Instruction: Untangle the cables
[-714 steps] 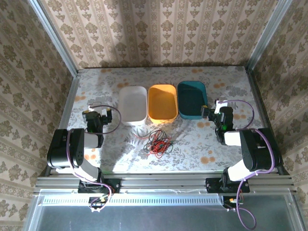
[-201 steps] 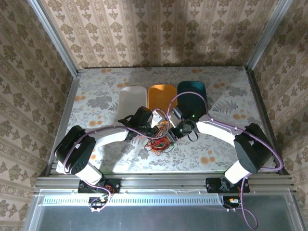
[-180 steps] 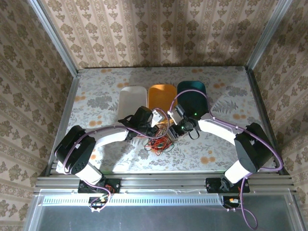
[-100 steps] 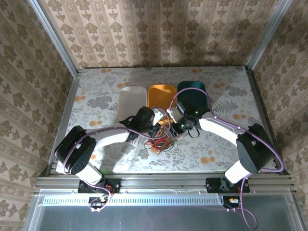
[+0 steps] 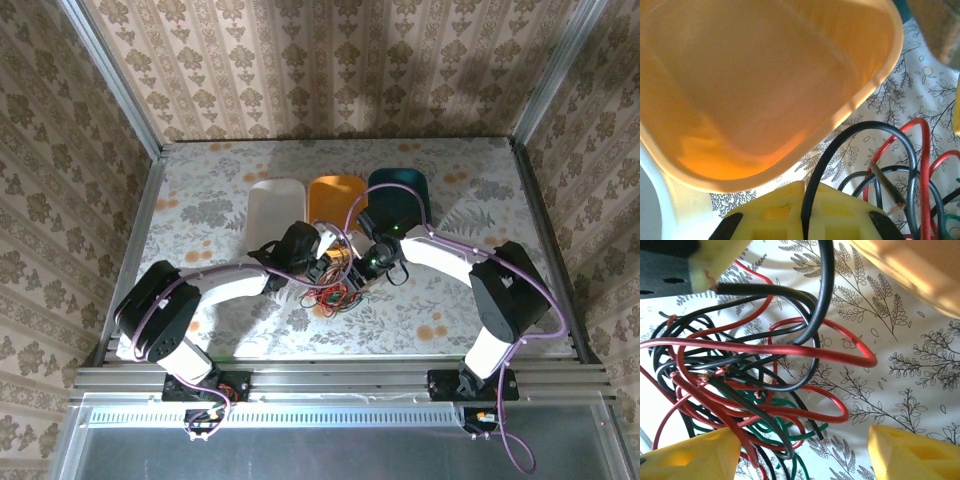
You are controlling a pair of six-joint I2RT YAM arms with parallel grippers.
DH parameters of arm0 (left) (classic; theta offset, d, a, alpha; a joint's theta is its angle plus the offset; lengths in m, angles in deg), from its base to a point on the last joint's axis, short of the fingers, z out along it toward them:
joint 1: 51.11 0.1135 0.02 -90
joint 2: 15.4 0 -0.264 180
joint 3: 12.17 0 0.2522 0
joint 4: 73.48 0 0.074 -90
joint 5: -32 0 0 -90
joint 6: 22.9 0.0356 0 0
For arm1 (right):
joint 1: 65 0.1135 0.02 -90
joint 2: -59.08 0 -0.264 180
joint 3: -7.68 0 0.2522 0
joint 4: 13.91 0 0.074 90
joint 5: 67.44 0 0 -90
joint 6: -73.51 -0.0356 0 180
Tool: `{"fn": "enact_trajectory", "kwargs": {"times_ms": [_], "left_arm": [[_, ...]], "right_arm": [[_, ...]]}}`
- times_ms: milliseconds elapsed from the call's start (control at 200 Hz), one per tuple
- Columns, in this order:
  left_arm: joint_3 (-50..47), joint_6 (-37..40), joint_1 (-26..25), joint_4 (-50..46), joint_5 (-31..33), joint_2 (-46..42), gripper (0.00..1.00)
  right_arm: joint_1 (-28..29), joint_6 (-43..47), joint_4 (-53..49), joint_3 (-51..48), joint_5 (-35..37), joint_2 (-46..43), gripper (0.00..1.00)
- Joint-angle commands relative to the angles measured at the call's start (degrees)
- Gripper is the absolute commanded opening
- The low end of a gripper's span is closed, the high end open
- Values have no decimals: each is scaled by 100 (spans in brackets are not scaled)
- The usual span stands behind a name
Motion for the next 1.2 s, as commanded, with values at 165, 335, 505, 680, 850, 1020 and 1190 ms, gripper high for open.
{"fn": "enact_trajectory", "kwargs": {"times_ms": [165, 335, 505, 680, 850, 1020, 1190], "left_arm": [[94, 241, -128, -10, -430, 97, 0], [151, 358, -131, -117, -494, 163, 0], [195, 381, -137, -137, -530, 224, 0], [171, 371, -137, -130, -507, 213, 0], [85, 345, -132, -110, -453, 159, 0], [45, 336, -134, -71, -433, 141, 0], [45, 363, -136, -31, -432, 165, 0]], "right_arm": [[120, 117, 444, 261, -165, 428, 67], [146, 62, 917, 192, -200, 509, 58], [146, -39, 1230, 122, -220, 523, 15], [130, -199, 1512, -297, 250, 32, 0], [51, -319, 1765, -868, 1301, -946, 0], [-126, -704, 2051, -1309, 2593, -1802, 0], [-413, -1071, 2349, -1625, 2735, -2454, 0]]}}
